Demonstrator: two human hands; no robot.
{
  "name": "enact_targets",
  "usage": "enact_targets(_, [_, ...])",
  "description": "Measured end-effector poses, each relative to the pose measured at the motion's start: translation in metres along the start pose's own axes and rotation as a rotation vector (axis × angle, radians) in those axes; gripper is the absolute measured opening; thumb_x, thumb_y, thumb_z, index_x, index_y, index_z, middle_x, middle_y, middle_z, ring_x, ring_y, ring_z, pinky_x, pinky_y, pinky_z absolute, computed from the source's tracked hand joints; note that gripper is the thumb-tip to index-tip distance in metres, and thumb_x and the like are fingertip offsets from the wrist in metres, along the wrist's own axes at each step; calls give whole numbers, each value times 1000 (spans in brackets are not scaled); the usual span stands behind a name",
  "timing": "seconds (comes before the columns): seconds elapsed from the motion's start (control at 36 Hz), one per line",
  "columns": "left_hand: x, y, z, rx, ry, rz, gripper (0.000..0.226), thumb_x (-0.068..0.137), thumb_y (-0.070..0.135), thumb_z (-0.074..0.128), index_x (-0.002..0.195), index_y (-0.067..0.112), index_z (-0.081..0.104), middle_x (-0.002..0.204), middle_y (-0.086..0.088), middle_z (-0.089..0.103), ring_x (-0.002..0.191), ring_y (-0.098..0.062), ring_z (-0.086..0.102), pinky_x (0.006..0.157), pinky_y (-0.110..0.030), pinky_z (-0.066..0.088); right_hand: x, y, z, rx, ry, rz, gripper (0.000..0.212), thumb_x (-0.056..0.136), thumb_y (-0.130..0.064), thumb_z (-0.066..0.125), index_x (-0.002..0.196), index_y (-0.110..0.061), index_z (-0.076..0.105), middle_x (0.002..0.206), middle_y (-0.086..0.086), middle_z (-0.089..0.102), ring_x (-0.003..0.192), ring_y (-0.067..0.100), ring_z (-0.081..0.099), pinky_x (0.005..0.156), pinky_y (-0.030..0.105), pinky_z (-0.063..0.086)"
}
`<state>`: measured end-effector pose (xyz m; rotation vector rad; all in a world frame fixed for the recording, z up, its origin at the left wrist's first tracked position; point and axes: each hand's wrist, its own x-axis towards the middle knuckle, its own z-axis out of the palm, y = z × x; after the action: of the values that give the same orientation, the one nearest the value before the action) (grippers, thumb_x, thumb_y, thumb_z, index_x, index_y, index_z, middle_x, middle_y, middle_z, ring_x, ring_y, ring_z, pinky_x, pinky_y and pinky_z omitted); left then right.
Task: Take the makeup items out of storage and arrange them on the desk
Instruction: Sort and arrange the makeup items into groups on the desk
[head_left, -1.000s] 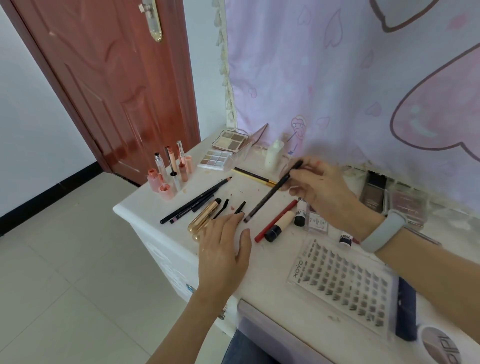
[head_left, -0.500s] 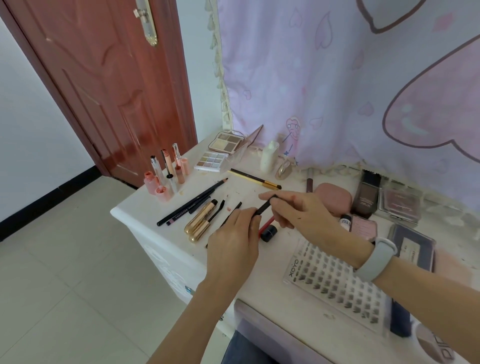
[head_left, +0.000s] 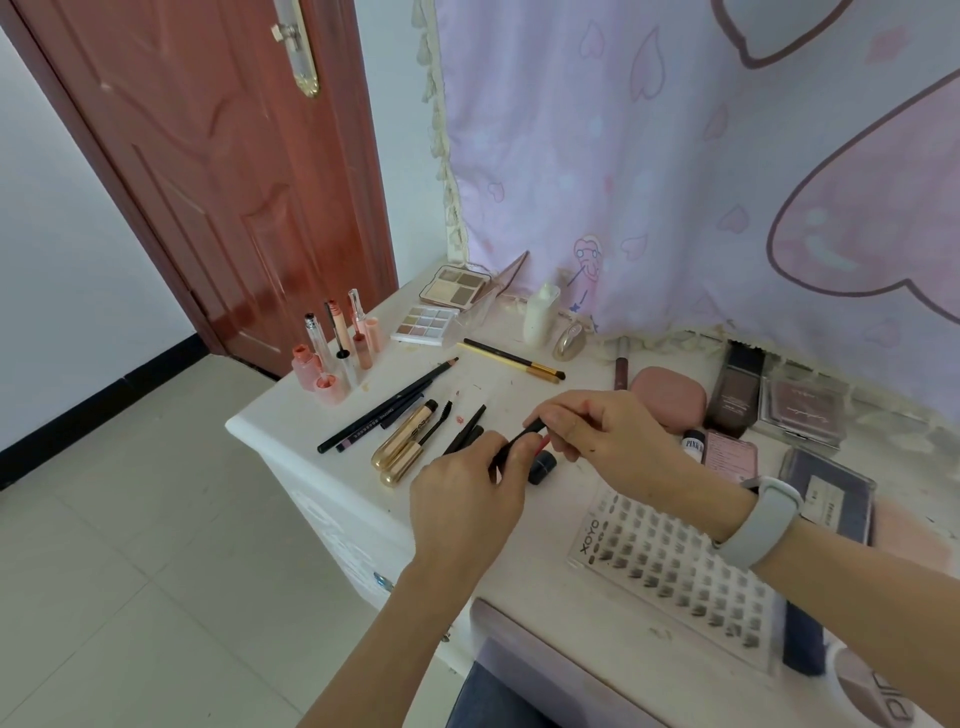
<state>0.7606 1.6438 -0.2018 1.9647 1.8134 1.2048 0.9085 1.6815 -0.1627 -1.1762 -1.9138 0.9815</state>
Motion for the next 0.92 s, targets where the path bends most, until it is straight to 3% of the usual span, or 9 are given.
enact_targets(0.08, [1, -6, -3, -60, -76, 73, 30, 94, 40, 49, 75, 21, 63, 47, 15, 35, 42, -6, 36, 45, -13, 24, 1, 3, -1, 13, 27, 16, 24, 95, -12, 48, 84, -19, 67, 57, -10, 51, 52, 2, 47, 56, 13, 41])
enact_targets(0.17, [0, -7, -2, -70, -134, 76, 18, 94, 19, 53, 103, 15, 67, 58, 15, 45, 48, -4, 42, 47, -11, 30, 5, 6, -3, 77, 70, 43, 30, 96, -10, 46, 80, -27, 64, 56, -11, 50, 52, 3, 45, 57, 17, 40])
enact_targets(0.33, [-3, -5, -2, -89, -102, 25, 18, 93, 22, 55, 104, 16, 68, 52, 14, 45, 41, -4, 39, 41, -17, 28, 7, 9, 0, 60, 40, 28, 31, 96, -10, 46, 80, -30, 64, 55, -13, 52, 53, 3, 47, 60, 21, 43])
enact_targets(0.47, [0, -8, 0, -34, -100, 15, 21, 94, 34, 52, 107, 28, 68, 49, 13, 44, 42, -6, 39, 41, -16, 27, 8, 9, -4, 88, 58, 21, 31, 96, -9, 45, 80, -28, 65, 55, -13, 52, 52, 3, 45, 55, 12, 38])
enact_targets(0.58, [1, -8, -1, -63, -132, -14, 36, 93, 41, 49, 128, 34, 54, 46, 11, 42, 46, -5, 48, 44, -13, 34, 12, 7, -8, 127, 52, 73, 27, 96, -13, 47, 81, -24, 67, 55, -12, 53, 52, 2, 48, 55, 9, 39])
enact_targets(0.64, [2, -10, -1, -45, -166, -45, 43, 92, 40, 49, 134, 29, 45, 53, 8, 50, 51, -5, 52, 51, -17, 42, 15, 8, -13, 164, 94, 134, 24, 96, -16, 48, 83, -19, 69, 54, -11, 53, 52, 3, 48, 55, 12, 41])
enact_targets(0.75, [-1, -18, -1, -69, -222, -101, 36, 94, 16, 44, 129, 19, 39, 79, 4, 62, 62, -8, 58, 57, -26, 50, 26, 12, -28, 319, 287, 286, 22, 95, -14, 49, 92, -3, 68, 57, 0, 52, 47, 6, 44, 45, 12, 37])
enact_targets(0.83, [-7, -20, 0, -11, -223, -137, 31, 97, 13, 40, 128, 13, 39, 105, -3, 65, 86, -17, 62, 77, -32, 52, 29, 17, -32, 295, 358, 344, 21, 95, -16, 50, 96, -6, 68, 61, 1, 53, 51, 8, 44, 46, 13, 36])
enact_targets(0.92, [-11, -21, 1, 81, -159, -160, 23, 98, 19, 41, 119, 11, 46, 105, -5, 64, 87, -19, 61, 77, -30, 51, 28, 21, -28, 278, 349, 367, 20, 95, -11, 49, 91, -14, 69, 66, 0, 58, 56, 8, 49, 49, 14, 41])
